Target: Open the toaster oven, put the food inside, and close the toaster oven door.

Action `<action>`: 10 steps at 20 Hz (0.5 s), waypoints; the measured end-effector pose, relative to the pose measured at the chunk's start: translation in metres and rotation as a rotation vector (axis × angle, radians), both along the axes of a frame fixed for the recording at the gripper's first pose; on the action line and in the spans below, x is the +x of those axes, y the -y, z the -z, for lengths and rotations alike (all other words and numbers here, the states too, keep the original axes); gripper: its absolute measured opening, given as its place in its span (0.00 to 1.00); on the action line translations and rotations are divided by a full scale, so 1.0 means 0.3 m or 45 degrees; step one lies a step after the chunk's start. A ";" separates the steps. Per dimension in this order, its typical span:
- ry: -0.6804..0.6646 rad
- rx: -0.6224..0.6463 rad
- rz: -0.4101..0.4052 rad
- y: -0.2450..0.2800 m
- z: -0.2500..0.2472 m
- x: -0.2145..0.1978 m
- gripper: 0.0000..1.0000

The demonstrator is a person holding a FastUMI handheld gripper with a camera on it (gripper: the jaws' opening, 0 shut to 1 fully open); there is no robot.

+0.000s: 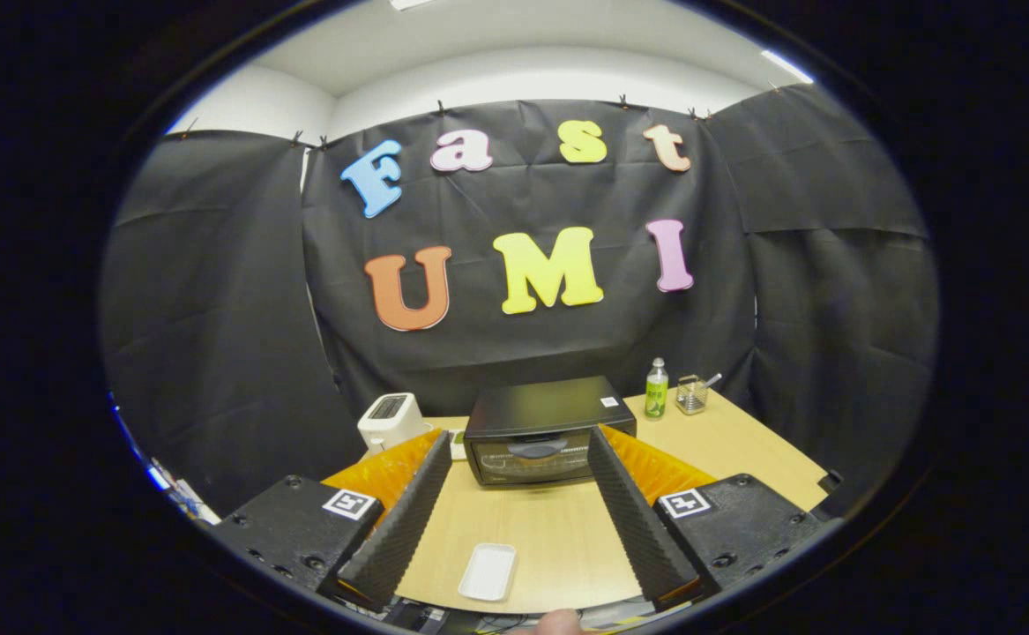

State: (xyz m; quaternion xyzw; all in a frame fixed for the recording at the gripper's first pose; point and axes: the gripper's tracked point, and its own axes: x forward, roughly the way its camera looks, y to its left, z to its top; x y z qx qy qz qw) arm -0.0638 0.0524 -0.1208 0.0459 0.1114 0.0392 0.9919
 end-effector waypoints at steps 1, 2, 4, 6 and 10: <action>0.006 -0.003 0.001 0.003 -0.004 0.002 1.00; 0.008 -0.004 0.002 0.002 -0.008 0.004 1.00; 0.004 0.001 -0.002 -0.007 -0.008 0.001 1.00; 0.006 -0.001 -0.004 -0.009 -0.008 0.007 1.00; -0.003 0.000 -0.007 -0.025 0.001 0.009 1.00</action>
